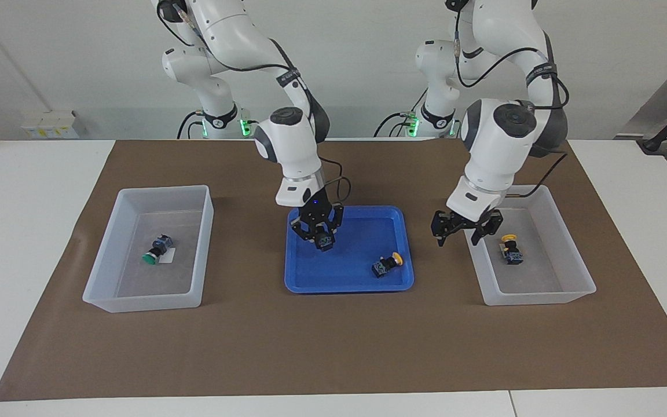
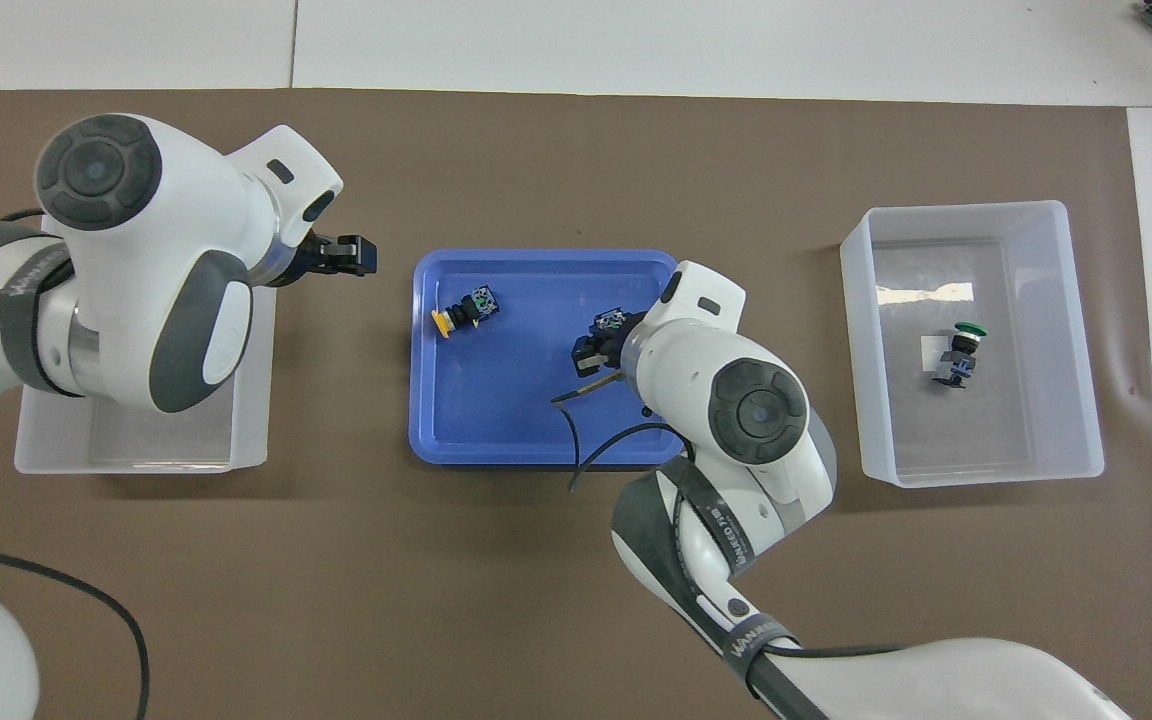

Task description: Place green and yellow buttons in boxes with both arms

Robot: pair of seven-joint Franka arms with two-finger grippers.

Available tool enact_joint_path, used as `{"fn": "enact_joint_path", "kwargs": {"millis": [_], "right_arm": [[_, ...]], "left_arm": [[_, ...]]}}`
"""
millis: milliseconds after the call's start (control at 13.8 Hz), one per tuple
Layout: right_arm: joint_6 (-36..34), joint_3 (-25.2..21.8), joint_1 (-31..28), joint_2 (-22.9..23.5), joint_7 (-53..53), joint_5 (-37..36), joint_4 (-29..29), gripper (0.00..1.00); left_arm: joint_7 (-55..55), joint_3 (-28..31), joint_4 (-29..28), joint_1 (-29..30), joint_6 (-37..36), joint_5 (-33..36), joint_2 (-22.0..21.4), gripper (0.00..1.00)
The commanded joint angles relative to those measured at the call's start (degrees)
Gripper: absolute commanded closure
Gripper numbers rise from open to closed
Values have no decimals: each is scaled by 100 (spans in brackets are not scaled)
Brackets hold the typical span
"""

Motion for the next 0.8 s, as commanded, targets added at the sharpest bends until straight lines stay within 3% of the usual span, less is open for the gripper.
{"fn": "enact_joint_path", "kwargs": {"millis": [0,145,362,507,724], "right_arm": [[-24,54,-481,-764,106,-90,-710,100],[-425,54,-938,-1282,1,-90,-982,100],[-841,54,-1536,-1688,-17,-90,-1151,100],[-1026,54,-1888,-1750,-26,-72,-1142,100],[-1227,45,-2336,-1751,-349,-11,-1142,100]], "left_arm": [[5,57,-265,-294,562,23,11,16],[5,57,-283,-514,853,23,178,15],[23,66,-291,-838,1221,32,494,11],[267,66,-291,-1024,1459,32,758,8],[1120,66,-300,-1025,1390,32,785,7]]}}
